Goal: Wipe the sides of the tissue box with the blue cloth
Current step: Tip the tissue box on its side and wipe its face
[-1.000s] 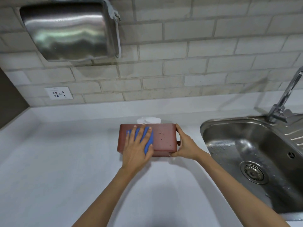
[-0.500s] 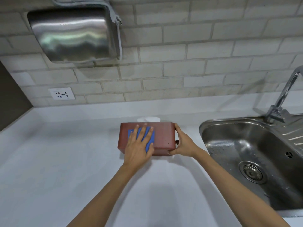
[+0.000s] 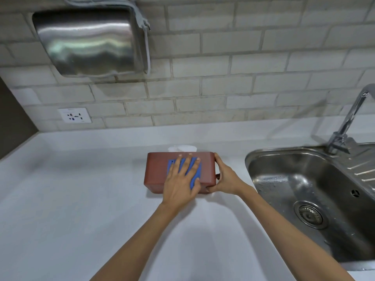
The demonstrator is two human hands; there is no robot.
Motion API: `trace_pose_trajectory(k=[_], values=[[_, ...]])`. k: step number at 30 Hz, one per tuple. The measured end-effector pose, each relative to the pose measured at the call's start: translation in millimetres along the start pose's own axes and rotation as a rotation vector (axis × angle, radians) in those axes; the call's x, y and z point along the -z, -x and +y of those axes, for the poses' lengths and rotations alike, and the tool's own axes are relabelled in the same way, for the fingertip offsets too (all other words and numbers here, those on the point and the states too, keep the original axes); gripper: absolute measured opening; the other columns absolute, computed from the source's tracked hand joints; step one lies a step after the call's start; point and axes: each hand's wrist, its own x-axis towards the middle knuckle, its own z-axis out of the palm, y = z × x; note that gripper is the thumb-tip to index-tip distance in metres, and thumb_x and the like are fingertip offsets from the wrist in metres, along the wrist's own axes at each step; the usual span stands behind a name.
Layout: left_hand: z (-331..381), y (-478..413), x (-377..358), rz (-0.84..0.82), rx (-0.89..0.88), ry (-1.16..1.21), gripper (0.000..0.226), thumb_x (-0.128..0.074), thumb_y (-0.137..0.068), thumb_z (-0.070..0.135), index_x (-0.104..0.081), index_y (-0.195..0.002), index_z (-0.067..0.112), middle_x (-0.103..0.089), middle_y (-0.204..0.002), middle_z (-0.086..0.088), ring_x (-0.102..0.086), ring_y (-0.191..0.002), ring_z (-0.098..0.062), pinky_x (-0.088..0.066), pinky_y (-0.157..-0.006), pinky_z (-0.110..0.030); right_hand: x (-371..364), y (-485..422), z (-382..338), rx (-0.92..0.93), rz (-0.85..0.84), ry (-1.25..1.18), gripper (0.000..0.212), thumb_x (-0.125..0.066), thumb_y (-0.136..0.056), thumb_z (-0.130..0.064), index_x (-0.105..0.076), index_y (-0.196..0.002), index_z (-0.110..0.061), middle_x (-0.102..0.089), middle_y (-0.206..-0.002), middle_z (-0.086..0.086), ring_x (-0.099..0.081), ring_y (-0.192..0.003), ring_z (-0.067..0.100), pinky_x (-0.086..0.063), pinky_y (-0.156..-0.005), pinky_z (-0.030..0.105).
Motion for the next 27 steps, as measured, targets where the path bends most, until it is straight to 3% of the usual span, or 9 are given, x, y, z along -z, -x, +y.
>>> trace_pose_trajectory(k=[3,5,7,9,11,14,21,24,27], values=[[24.1,-16.3,0.2,-0.014,0.032,0.034,0.049,-0.047,-0.081,0.029,-0.062,-0.124,0.011,-0.061,-0.132,-0.011,-0.056,-0.121,-0.037,-0.047,-0.097,-0.053,-0.6,-0.5,-0.3,0.011,0.007,-0.003,0.112,-0.085,-0.054,-0.021,-0.018,-0.143,-0.034,-0.059,-0.123,-0.006,-0.067,-0.092,0.028,-0.058,-0.082,0.039],[36.6,-18.6,-2.6,-0.059,-0.040,-0.005,0.052,-0.042,-0.079,0.035,-0.064,-0.122,0.014,-0.064,-0.128,-0.008,-0.058,-0.119,-0.034,-0.050,-0.095,-0.050,-0.3,-1.2,0.8,0.042,0.018,-0.006,0.097,-0.077,-0.062,-0.017,-0.022,-0.140,-0.037,-0.053,-0.126,-0.020,-0.064,-0.099,0.025,-0.055,-0.081,0.021],[36.1,-11.7,-9.7,-0.088,-0.159,-0.071,0.054,-0.045,-0.077,0.038,-0.063,-0.123,0.018,-0.064,-0.128,-0.007,-0.058,-0.119,-0.033,-0.051,-0.095,-0.047,0.7,-2.1,2.4,0.040,0.012,0.021,0.098,-0.073,-0.070,-0.019,-0.014,-0.148,-0.029,-0.044,-0.125,-0.024,-0.058,-0.110,0.016,-0.043,-0.079,0.004],[24.8,-5.1,-17.8,-0.054,-0.272,-0.137,0.056,-0.058,-0.074,0.039,-0.060,-0.127,0.021,-0.062,-0.131,-0.007,-0.058,-0.119,-0.033,-0.050,-0.096,-0.047,1.9,-3.6,4.6,0.003,-0.010,0.035,0.111,-0.079,-0.068,-0.015,-0.005,-0.152,-0.022,-0.049,-0.121,-0.016,-0.059,-0.108,0.017,-0.043,-0.081,0.013],[8.1,-1.6,-20.8,-0.019,-0.319,-0.207,0.059,-0.066,-0.071,0.039,-0.059,-0.128,0.022,-0.062,-0.131,-0.008,-0.059,-0.119,-0.033,-0.048,-0.097,-0.048,2.5,-3.2,4.6,-0.006,-0.033,0.007,0.120,-0.084,-0.060,-0.013,-0.007,-0.150,-0.030,-0.058,-0.117,-0.009,-0.065,-0.096,0.023,-0.055,-0.079,0.029],[-23.7,7.5,-20.5,0.072,-0.319,-0.258,0.057,-0.062,-0.073,0.035,-0.058,-0.128,0.021,-0.063,-0.129,-0.011,-0.060,-0.116,-0.035,-0.049,-0.096,-0.051,3.9,-1.8,0.3,0.016,-0.017,-0.019,0.107,-0.085,-0.052,-0.020,-0.022,-0.135,-0.043,-0.061,-0.115,-0.002,-0.068,-0.088,0.030,-0.059,-0.077,0.042],[-104.3,37.5,-14.6,0.205,-0.082,-0.122,0.054,-0.049,-0.081,0.032,-0.041,-0.133,0.015,-0.058,-0.131,-0.020,-0.058,-0.115,-0.044,-0.050,-0.095,-0.047,6.5,0.5,-1.9,0.010,-0.032,-0.025,0.102,-0.083,-0.052,-0.019,-0.025,-0.133,-0.042,-0.055,-0.119,-0.001,-0.064,-0.096,0.032,-0.055,-0.083,0.049],[-92.5,35.9,-17.4,0.244,0.024,-0.034,0.052,-0.046,-0.083,0.030,-0.054,-0.131,0.011,-0.057,-0.133,-0.019,-0.054,-0.118,-0.042,-0.051,-0.094,-0.044,6.1,-0.1,-2.1,0.011,-0.029,-0.033,0.101,-0.083,-0.052,-0.019,-0.026,-0.132,-0.042,-0.056,-0.118,-0.002,-0.064,-0.095,0.032,-0.055,-0.083,0.049],[-58.9,14.9,-15.5,0.227,-0.008,-0.033,0.049,-0.045,-0.082,0.029,-0.064,-0.121,0.007,-0.063,-0.126,-0.017,-0.058,-0.116,-0.042,-0.052,-0.093,-0.049,4.9,-0.4,-2.4,0.009,-0.016,-0.036,0.102,-0.083,-0.052,-0.018,-0.025,-0.133,-0.041,-0.056,-0.118,-0.002,-0.065,-0.093,0.033,-0.056,-0.080,0.048]])
